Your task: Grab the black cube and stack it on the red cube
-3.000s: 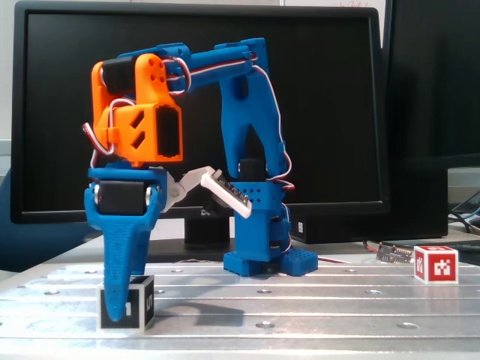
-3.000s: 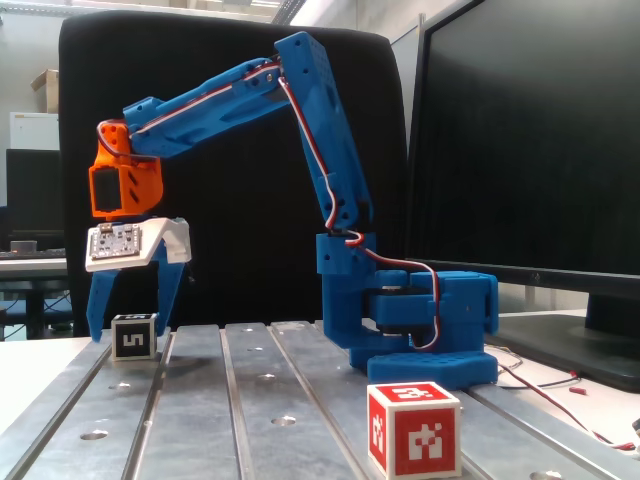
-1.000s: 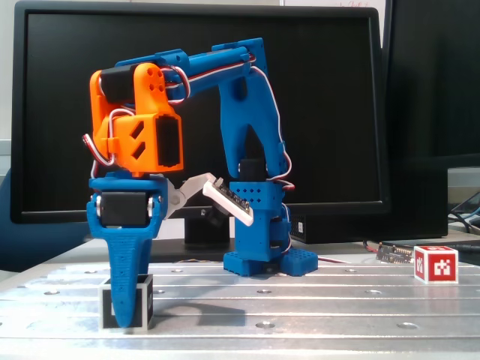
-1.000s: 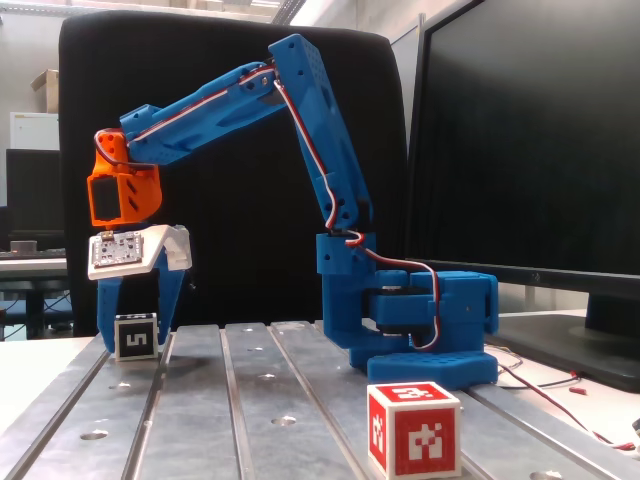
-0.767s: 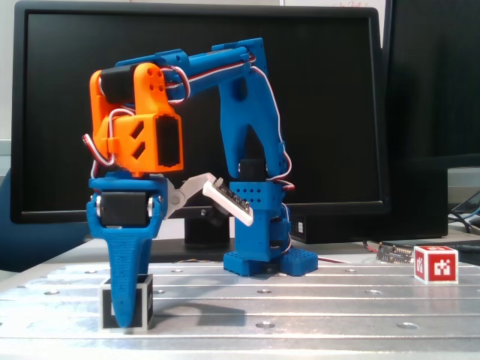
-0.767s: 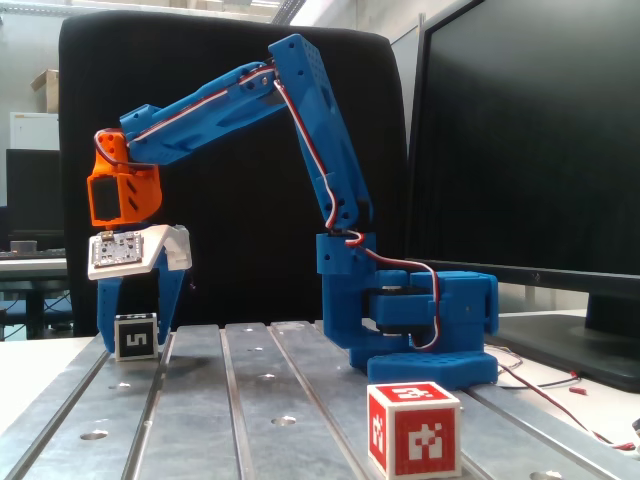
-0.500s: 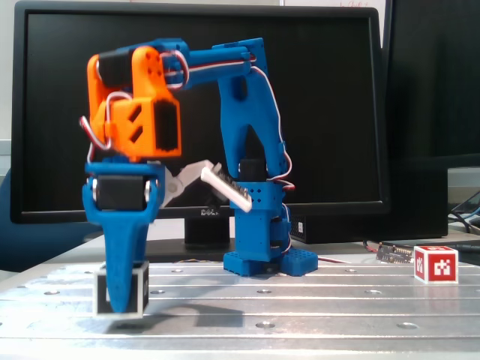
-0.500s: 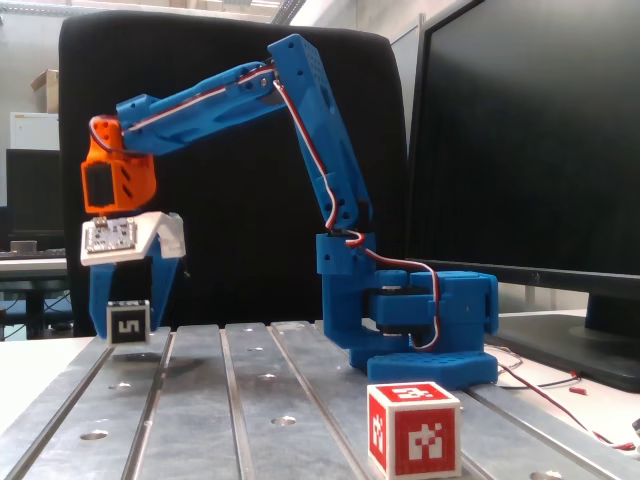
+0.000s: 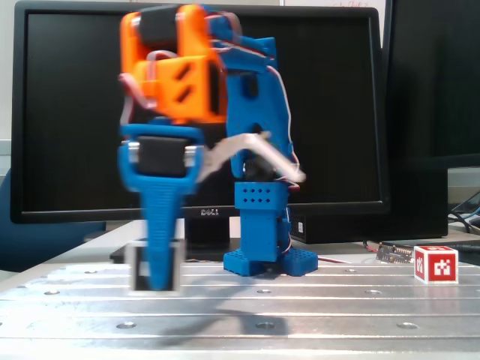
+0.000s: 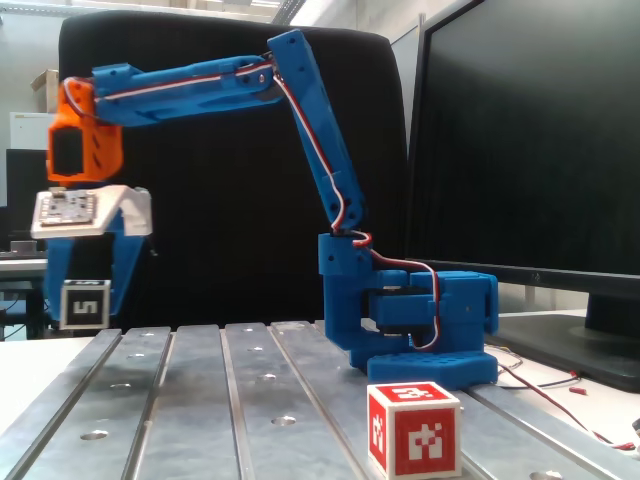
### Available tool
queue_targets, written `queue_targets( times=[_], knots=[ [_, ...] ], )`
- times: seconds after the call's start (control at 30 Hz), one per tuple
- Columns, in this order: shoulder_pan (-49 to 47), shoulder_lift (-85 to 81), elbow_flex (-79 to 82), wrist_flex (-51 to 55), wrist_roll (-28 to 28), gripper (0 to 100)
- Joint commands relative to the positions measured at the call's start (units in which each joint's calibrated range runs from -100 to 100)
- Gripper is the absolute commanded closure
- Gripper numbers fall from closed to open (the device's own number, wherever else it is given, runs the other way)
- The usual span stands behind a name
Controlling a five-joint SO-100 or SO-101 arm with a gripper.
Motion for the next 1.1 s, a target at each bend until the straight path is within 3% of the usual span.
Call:
queue_targets(
  times=[0.0,0.5,1.07],
  knots=[
    [-4.43,-1.03,-2.3,0.34,-3.84,81],
    [-20.52,-0.27,-9.99,7.44,-18.57,81],
    [-37.21,-0.27,-9.35,8.47,-32.56,81]
  ],
)
